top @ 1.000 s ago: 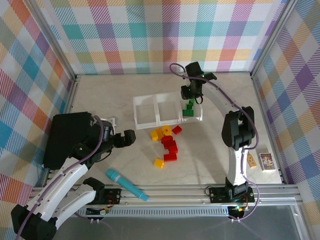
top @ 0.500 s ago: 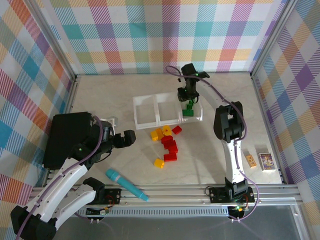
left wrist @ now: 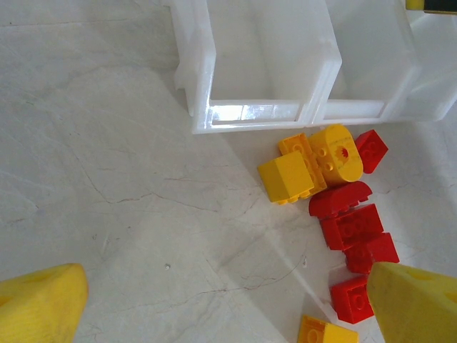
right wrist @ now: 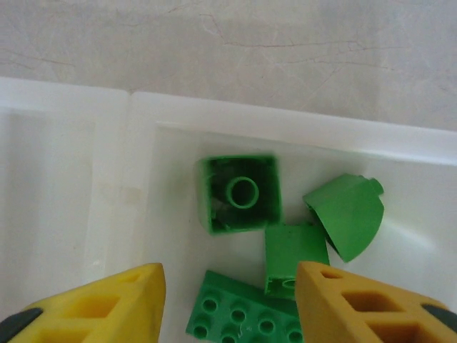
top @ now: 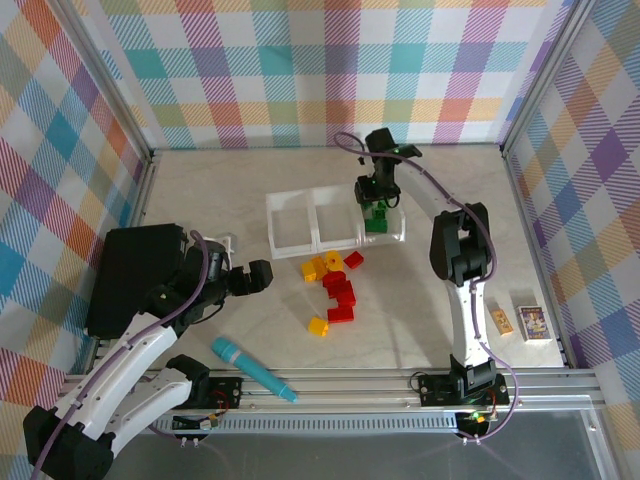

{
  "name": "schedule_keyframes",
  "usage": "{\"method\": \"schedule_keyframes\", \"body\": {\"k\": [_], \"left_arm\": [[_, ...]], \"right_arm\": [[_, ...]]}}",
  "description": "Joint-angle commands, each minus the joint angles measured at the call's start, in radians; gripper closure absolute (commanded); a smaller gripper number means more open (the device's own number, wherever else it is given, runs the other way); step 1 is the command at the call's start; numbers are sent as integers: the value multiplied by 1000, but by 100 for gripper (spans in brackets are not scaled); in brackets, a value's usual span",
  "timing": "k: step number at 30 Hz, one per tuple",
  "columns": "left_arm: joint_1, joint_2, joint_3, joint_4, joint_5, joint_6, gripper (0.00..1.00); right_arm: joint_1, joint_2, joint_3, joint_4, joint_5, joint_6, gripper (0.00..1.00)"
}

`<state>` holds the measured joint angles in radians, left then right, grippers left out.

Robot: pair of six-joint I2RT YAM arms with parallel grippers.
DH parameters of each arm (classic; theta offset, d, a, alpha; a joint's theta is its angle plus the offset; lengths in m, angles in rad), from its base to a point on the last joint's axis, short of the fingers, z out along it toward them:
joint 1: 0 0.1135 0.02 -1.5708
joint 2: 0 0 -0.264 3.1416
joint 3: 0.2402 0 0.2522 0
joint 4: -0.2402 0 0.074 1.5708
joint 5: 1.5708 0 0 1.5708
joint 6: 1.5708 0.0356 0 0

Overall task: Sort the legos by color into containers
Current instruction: Place the lego in the container, then pick up the lego from the center of the table.

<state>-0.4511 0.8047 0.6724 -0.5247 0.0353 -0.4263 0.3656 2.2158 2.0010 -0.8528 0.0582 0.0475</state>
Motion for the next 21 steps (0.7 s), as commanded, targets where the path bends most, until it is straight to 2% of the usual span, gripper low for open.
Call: {"method": "schedule_keyframes", "body": {"k": [1, 8, 12, 15, 18, 21], "left_arm": [[-12, 1, -2, -8, -7, 4, 0], [-14, -5, -1, -18, -8, -3, 0], [-24, 20, -2, -39, -43, -33, 0], [-39, 78, 1, -29, -22, -63, 0], [-107, 137, 4, 6, -45, -100, 0], [-164, 214, 23, 36, -79, -136, 0]], "right_arm": [[-3, -82, -24, 5, -24, 20, 47], [-4, -187, -104, -2, -59, 67, 48], [-4, -318, -292, 84, -106, 140, 49], [-3, -428, -454, 159, -174, 213, 49], [-1, -537, -612, 220, -212, 268, 46], [-1, -649, -738, 238, -201, 292, 38]]}}
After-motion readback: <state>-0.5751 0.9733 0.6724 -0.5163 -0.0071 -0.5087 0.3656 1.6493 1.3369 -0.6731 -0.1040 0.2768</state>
